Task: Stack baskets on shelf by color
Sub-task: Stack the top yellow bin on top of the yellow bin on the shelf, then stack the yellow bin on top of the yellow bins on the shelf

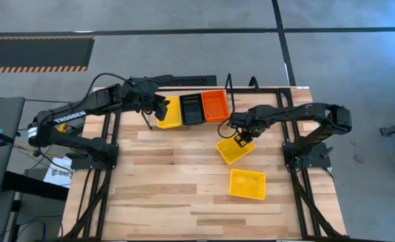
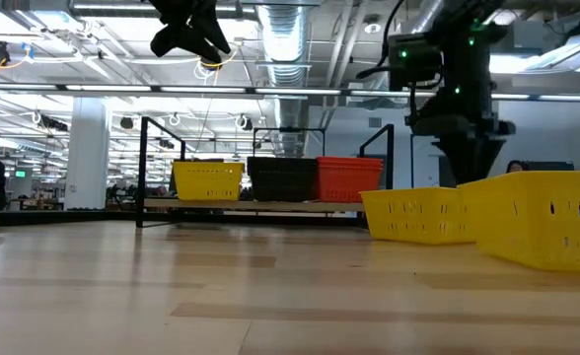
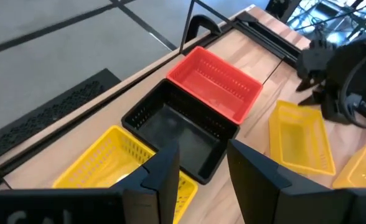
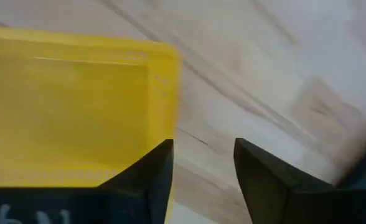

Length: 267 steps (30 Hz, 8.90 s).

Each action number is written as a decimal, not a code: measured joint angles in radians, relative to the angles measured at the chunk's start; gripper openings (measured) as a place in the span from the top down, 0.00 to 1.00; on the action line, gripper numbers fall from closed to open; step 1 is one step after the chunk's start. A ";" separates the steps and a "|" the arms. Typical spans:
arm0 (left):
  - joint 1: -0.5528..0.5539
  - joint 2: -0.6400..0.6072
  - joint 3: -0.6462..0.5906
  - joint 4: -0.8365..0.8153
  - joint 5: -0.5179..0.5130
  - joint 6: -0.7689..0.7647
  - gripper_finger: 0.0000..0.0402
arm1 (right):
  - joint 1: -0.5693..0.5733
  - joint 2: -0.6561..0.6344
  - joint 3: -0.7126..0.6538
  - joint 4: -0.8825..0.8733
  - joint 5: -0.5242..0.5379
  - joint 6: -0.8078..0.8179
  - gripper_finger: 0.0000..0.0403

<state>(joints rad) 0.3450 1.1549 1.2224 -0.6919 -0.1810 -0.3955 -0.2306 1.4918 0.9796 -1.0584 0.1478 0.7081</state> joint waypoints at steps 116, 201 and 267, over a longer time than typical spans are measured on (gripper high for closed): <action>0.025 0.282 0.025 0.364 0.053 0.198 1.00 | 0.269 0.314 1.370 0.031 0.525 -0.968 0.80; 0.095 0.303 -0.039 -0.357 -0.104 -0.911 1.00 | -0.061 0.084 1.369 -0.333 0.743 -1.033 0.62; 0.030 -0.337 -0.091 0.109 -0.174 -0.127 0.63 | -0.050 0.084 1.369 -0.405 0.582 -0.769 0.68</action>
<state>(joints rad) 0.3748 0.8184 1.1313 -0.5826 -0.3553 -0.5221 -0.2805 1.5761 2.3482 -1.4634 0.7297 -0.0606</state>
